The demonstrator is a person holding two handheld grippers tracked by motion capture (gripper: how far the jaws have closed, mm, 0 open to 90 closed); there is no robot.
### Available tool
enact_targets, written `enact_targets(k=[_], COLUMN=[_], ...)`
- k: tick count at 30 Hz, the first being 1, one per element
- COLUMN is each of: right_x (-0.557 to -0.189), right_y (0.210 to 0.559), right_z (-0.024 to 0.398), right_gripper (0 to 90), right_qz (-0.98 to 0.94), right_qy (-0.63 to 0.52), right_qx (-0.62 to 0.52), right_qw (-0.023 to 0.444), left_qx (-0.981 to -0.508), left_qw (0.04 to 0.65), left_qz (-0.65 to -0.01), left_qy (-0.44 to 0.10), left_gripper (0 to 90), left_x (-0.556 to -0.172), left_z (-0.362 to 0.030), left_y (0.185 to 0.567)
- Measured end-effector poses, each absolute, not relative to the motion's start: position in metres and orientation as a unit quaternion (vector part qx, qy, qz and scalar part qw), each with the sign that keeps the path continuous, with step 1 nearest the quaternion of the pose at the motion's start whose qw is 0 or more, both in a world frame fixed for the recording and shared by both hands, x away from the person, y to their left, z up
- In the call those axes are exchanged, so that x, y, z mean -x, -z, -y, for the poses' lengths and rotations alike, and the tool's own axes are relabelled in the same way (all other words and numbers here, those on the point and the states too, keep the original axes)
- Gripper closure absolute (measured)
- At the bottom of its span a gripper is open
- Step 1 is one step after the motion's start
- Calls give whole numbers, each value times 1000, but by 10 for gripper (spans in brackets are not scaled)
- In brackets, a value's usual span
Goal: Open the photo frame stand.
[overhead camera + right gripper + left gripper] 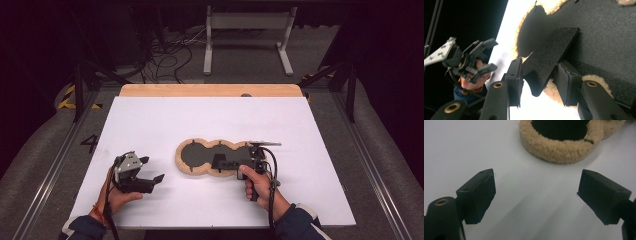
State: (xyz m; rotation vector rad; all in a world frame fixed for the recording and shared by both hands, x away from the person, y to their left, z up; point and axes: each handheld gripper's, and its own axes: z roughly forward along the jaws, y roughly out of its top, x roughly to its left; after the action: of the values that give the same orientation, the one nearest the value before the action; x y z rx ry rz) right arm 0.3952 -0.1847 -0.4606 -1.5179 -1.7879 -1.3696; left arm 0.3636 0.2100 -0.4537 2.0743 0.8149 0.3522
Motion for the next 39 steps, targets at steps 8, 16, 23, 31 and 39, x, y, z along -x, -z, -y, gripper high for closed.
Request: enact_targets(k=[8,16,23,31,39], right_x=[-398,-397,-396,-396,-395], right_y=[462,461,460,460,458], right_z=[185,184,183,183,181], right_gripper=[598,603,604,603,600], right_qz=[654,670,676,686,706], right_qy=[492,493,494,499,495], right_qx=[533,517,510,497,479], right_qw=[215,203,196,186,166], left_qx=[-820,-820,-830,-829,-830], left_qw=[444,438,430,439,437], left_qz=[-352,-367,-354,-345,-346], left_qy=[-77,-32,-20,-1,10], left_gripper=[148,146,156,223,248], left_x=[-409,-429,-430,-433,-436], left_z=[-185,-166,-162,-161,-156], left_y=[454,462,464,466,466])
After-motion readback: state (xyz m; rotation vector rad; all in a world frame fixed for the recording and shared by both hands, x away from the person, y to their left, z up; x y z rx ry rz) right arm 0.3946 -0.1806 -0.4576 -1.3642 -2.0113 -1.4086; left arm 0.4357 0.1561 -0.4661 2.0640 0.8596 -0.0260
